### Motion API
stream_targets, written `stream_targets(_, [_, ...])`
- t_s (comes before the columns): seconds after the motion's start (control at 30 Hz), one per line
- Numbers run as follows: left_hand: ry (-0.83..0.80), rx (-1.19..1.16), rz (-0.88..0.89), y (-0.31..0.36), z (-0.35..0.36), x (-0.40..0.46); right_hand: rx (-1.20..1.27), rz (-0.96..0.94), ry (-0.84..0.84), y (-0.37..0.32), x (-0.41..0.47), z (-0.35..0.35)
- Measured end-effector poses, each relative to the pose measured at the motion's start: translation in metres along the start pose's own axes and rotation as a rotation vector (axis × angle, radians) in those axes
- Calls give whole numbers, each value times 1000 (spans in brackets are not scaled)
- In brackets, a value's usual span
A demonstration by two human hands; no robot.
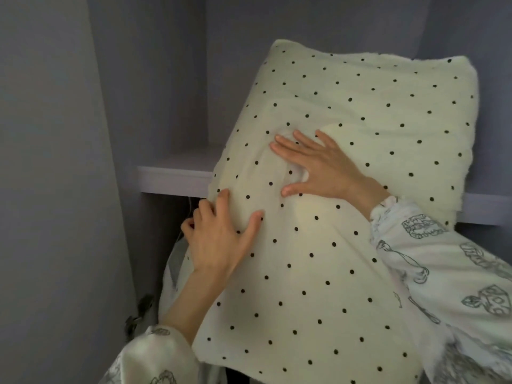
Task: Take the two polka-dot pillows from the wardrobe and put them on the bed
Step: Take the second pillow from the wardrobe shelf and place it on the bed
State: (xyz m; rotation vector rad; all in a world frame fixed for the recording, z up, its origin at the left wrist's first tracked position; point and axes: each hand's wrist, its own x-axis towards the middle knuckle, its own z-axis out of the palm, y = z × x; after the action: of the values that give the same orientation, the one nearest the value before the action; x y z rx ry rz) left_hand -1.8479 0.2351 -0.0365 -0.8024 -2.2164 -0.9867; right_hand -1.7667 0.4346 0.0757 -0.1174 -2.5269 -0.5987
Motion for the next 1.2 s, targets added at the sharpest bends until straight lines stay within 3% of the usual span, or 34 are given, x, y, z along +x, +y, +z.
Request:
stream_targets(0.1, [100,-33,222,9,-9,25,243,68,162,2,-6,6])
stream_targets(0.17, [83,-26,388,25,-8,47,409,143,289,3,-7,8])
stream_targets(0.27, [-18,12,395,49,6,76,491,210,390,5,-7,5])
stream_targets(0.43, [-6,55,322,42,27,88,163,307,330,2,-22,9])
stream_targets(0.63, [39,73,348,38,33,80,-91,633,376,-5,-118,34])
stream_targets(0.8, [15,73,357,35,31,76,-57,820,372,-1,-152,47])
stream_targets(0.93, [-8,56,335,37,29,75,122,919,473,5,-153,48])
stream_targets(1.07, [-56,-74,286,36,24,83,589,1022,639,13,-158,45])
stream_targets(1.2, [-99,-181,239,31,16,89,781,1073,683,22,-162,46])
